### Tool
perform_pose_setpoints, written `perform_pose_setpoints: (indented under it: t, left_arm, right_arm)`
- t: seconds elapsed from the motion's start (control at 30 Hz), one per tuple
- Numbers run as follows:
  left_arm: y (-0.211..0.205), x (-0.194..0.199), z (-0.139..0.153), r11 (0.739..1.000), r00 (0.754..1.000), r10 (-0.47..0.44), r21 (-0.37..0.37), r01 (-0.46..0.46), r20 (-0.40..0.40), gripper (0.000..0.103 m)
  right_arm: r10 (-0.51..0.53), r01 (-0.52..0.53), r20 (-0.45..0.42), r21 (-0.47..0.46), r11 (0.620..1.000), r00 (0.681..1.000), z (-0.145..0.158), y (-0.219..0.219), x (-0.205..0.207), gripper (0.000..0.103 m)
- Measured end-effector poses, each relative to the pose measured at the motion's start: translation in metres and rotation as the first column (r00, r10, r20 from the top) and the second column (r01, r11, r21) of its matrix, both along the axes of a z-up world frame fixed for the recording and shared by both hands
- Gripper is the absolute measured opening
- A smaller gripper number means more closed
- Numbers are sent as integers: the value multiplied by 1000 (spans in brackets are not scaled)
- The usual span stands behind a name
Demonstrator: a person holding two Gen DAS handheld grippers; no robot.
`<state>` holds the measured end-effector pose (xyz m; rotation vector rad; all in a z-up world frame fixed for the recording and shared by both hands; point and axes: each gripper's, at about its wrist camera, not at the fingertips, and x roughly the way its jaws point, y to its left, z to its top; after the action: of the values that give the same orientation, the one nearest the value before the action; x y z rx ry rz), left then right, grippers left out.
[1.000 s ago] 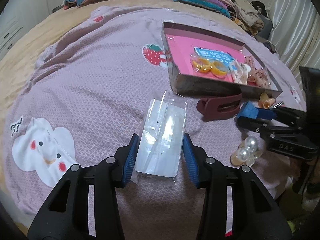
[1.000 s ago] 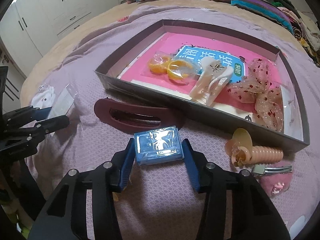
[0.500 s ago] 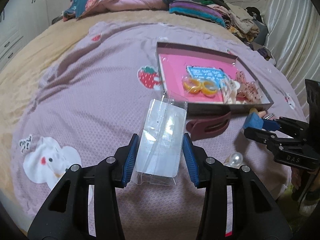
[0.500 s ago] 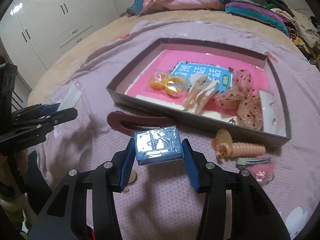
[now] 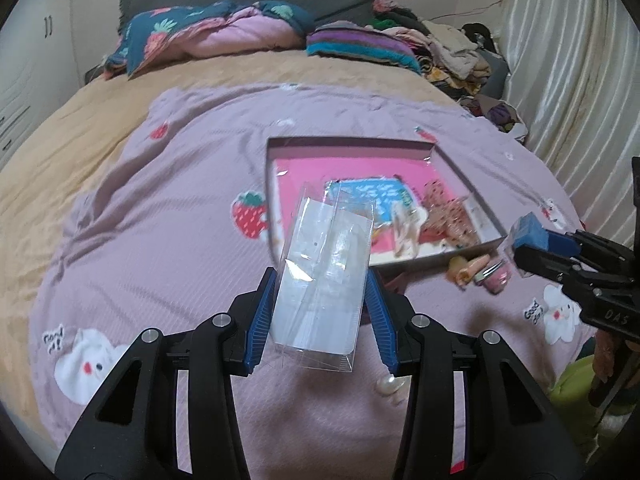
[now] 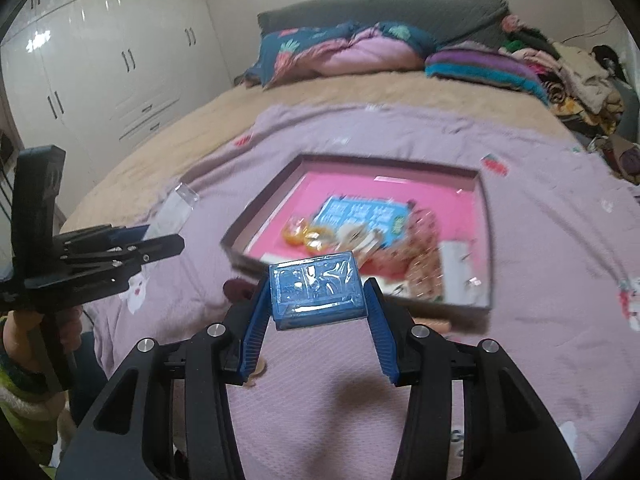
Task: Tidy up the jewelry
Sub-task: 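Carry packet and blue box into the pink tray and open both tools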
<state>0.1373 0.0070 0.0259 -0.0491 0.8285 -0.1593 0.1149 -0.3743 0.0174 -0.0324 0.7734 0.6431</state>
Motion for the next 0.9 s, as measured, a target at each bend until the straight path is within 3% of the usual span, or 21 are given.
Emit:
perform_pose_setpoints:
  t: [0.5, 0.9]
  left_arm:
    - [-39, 39, 20, 998, 997, -63, 4, 63, 46, 36]
    - [-41, 88, 2, 1000, 1000, -21, 17, 20, 8, 36]
  right_arm:
    - [-145, 143, 61, 33, 989, 988, 24, -57, 20, 45]
    - [-216, 216, 70, 5, 976, 974, 12, -67, 56, 45]
